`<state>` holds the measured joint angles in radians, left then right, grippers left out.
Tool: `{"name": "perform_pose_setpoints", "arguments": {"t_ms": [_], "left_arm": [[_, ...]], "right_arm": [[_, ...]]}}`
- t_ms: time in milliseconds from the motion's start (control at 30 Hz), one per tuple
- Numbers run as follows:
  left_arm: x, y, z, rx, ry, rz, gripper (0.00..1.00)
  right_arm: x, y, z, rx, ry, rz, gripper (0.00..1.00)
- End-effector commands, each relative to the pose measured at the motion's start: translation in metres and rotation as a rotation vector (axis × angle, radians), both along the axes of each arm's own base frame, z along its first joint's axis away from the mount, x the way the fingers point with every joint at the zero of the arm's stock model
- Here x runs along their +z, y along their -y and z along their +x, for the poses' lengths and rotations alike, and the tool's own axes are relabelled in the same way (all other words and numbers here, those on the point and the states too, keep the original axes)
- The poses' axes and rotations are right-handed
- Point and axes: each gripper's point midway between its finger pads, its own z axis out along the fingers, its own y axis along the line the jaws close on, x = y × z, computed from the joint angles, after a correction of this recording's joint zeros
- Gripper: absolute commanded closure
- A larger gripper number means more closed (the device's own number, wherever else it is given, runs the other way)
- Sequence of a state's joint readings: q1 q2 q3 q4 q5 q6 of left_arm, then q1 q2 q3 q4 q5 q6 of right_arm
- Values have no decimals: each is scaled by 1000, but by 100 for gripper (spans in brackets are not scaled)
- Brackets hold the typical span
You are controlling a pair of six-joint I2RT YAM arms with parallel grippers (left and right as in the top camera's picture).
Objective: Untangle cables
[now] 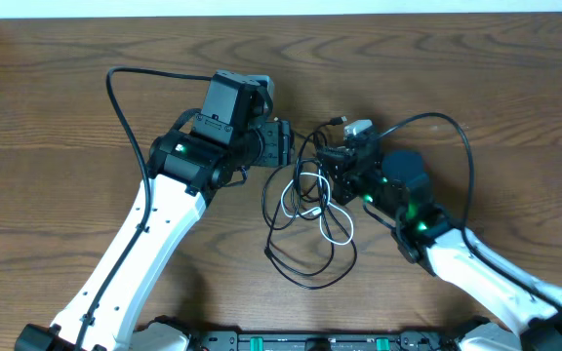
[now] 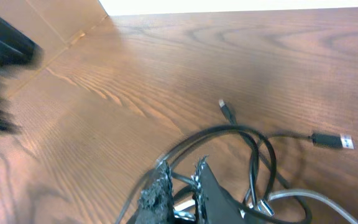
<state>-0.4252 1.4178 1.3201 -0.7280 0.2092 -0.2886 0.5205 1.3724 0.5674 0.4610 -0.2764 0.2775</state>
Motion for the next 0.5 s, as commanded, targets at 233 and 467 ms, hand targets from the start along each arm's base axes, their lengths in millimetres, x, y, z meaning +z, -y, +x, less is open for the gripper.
{"name": "perform_pose_setpoints", "arguments": {"t_ms": [233, 467], "left_arm": [[5, 6, 0, -22, -8, -36, 30], [6, 6, 0, -22, -4, -38, 30]], "right_arm": [[-6, 54, 13, -220, 51, -235, 99], [-44, 172, 17, -663, -55, -627, 98]]}}
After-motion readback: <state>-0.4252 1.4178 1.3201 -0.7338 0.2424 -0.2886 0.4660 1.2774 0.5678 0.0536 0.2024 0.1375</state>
